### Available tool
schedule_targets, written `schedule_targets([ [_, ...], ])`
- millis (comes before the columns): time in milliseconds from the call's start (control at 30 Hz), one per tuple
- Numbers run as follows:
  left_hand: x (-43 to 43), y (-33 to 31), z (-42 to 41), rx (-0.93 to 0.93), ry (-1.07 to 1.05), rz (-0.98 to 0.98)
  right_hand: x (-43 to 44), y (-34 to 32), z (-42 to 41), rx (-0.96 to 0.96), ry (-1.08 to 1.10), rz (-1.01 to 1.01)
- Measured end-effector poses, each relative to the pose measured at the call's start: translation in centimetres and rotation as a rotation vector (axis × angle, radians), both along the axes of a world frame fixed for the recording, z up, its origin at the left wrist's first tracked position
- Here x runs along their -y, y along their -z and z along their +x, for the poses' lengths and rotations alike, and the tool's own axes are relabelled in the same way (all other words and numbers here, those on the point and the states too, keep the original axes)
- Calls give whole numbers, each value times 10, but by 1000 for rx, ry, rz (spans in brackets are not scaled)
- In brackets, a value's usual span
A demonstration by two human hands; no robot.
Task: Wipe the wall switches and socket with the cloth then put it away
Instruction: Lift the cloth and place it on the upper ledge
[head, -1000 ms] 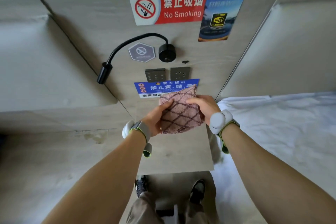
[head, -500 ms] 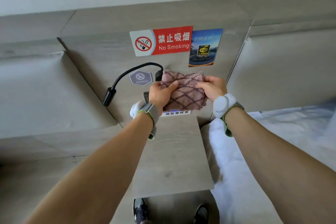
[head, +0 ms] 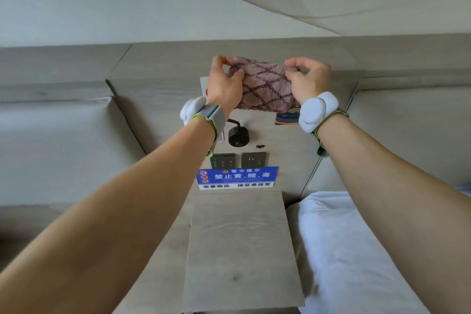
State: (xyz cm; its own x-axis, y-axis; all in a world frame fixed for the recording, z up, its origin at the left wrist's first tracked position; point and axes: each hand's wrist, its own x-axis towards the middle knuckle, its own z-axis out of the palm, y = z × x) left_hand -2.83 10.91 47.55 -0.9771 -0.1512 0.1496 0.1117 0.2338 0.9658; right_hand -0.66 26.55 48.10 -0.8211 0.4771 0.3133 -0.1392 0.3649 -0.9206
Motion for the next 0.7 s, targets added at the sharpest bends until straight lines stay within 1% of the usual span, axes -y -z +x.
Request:
schedule_targets([
  [100,5,-16,-29,-70,-2,-88,3,-17,-32,-5,-26,27],
  [233,7,-31,-62,-111,24,-142,5,-30,-71,-72,-49,99],
  [300,9,-31,-75,-98,29,-199,5,-28,-89,-69,-51,144],
  [433,9,-18,-94,31,-5,-410,-1,-3,-112,64,-60,289],
  [500,5,-15,-99,17,11,-457,-2,3,-116,68,-84,360],
  [600,-3,-14,-105,19,91,-609,0,-1,-123,178,-93,437],
  [700,-4,-14,-117,62,114,-680,-2,-3,-136,231,-130,479],
])
